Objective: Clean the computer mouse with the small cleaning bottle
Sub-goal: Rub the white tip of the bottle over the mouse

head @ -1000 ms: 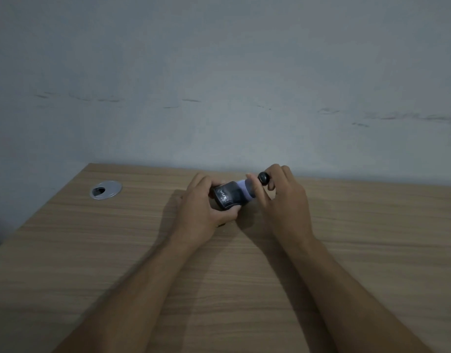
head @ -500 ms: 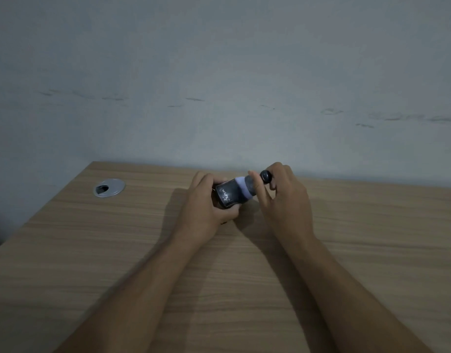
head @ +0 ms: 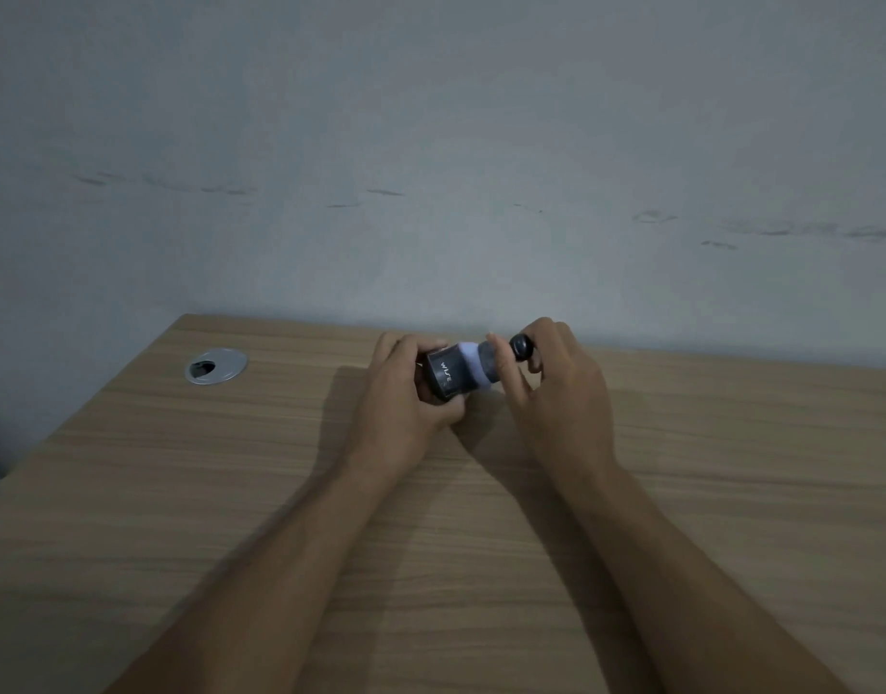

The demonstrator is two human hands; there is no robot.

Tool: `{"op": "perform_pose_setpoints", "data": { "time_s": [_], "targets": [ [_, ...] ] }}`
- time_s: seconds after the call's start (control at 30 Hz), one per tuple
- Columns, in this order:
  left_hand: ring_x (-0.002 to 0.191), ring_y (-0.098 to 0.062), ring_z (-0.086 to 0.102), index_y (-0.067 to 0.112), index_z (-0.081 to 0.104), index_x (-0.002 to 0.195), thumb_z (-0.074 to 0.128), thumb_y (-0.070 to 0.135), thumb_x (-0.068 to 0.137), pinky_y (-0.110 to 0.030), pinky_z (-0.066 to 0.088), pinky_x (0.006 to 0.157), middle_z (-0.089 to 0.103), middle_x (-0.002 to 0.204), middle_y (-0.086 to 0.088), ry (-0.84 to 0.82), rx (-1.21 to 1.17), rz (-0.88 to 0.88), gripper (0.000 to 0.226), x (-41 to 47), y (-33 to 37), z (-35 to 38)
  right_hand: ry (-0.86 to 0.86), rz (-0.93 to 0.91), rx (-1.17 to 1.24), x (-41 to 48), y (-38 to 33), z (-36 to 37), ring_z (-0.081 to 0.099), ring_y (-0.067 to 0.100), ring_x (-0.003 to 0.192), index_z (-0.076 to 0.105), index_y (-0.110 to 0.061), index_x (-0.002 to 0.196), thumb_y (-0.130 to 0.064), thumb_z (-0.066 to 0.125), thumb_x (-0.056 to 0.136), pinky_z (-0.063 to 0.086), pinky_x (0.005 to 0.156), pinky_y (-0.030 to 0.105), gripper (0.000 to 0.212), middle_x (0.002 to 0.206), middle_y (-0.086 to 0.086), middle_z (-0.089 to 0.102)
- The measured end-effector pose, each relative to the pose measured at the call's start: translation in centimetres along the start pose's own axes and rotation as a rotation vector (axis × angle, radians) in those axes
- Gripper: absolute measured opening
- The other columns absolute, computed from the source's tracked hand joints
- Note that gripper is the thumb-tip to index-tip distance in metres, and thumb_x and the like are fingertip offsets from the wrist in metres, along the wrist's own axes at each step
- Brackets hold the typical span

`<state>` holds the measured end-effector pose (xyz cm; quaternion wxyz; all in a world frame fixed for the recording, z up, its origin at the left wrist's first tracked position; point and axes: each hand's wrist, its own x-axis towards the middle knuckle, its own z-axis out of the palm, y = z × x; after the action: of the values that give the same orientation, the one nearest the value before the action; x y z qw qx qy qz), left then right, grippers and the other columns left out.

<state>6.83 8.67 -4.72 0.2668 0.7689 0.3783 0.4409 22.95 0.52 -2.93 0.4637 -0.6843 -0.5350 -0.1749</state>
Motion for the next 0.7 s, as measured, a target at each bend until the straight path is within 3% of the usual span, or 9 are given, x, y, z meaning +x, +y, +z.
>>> {"op": "perform_pose_setpoints", "data": {
  "time_s": [0.13,0.2,0.33,0.43,0.53,0.7],
  "targets": [
    [0.091,0.011,0.054,0.018,0.07,0.119,0.092,0.012,0.067,0.0,0.042,0.08,0.055,0.117,0.006,-0.013,0.016,0.011,0.056,-0.1,0.3,0.1,0.03,0.054,0.081,0.2,0.8,-0.4,0.05,0.018,0.063,0.053,-0.014,0.088,-0.043,0.062,0.107,0.04,0.055,0.034,0.036,0.079,-0.003,0.055],
    [0.09,0.006,0.05,0.018,0.068,0.117,0.094,0.013,0.07,0.001,0.041,0.077,0.052,0.115,0.007,-0.027,0.055,0.002,0.054,0.1,0.2,0.2,0.056,-0.004,0.121,0.1,-0.2,-0.7,0.047,0.013,0.062,0.053,-0.012,0.088,-0.042,0.061,0.108,0.038,0.054,0.031,0.036,0.078,-0.005,0.054],
    [0.102,-0.013,0.061,0.015,0.067,0.11,0.087,0.005,0.08,-0.001,0.042,0.071,0.056,0.117,0.004,-0.052,0.071,-0.044,0.037,0.2,0.1,0.2,0.021,-0.184,0.116,-0.6,-1.8,-0.3,0.042,0.013,0.059,0.056,-0.01,0.087,-0.042,0.061,0.106,0.036,0.051,0.028,0.037,0.079,-0.007,0.049],
    [0.089,0.005,0.057,0.015,0.069,0.107,0.096,0.016,0.073,-0.001,0.042,0.072,0.058,0.11,0.002,-0.01,0.035,-0.057,0.043,0.2,0.0,0.1,0.008,-0.164,0.105,-0.5,-1.3,0.0,0.048,0.018,0.059,0.057,-0.011,0.087,-0.042,0.064,0.105,0.042,0.05,0.035,0.036,0.08,-0.004,0.054],
    [0.092,0.021,0.054,0.021,0.072,0.111,0.095,0.019,0.069,0.001,0.041,0.076,0.061,0.11,0.002,0.022,0.004,-0.052,0.049,0.3,0.0,0.0,0.011,-0.071,0.042,-0.1,-0.1,-0.1,0.044,0.017,0.06,0.056,-0.015,0.086,-0.041,0.068,0.103,0.037,0.052,0.033,0.034,0.081,-0.009,0.047],
    [0.092,0.016,0.056,0.026,0.073,0.115,0.095,0.025,0.071,0.003,0.039,0.075,0.062,0.109,0.007,0.011,0.0,-0.077,0.049,0.1,0.3,0.0,0.036,0.023,0.122,0.2,0.9,-0.8,0.046,0.017,0.061,0.054,-0.014,0.087,-0.043,0.063,0.107,0.038,0.054,0.034,0.036,0.077,-0.005,0.052]
  ]
}}
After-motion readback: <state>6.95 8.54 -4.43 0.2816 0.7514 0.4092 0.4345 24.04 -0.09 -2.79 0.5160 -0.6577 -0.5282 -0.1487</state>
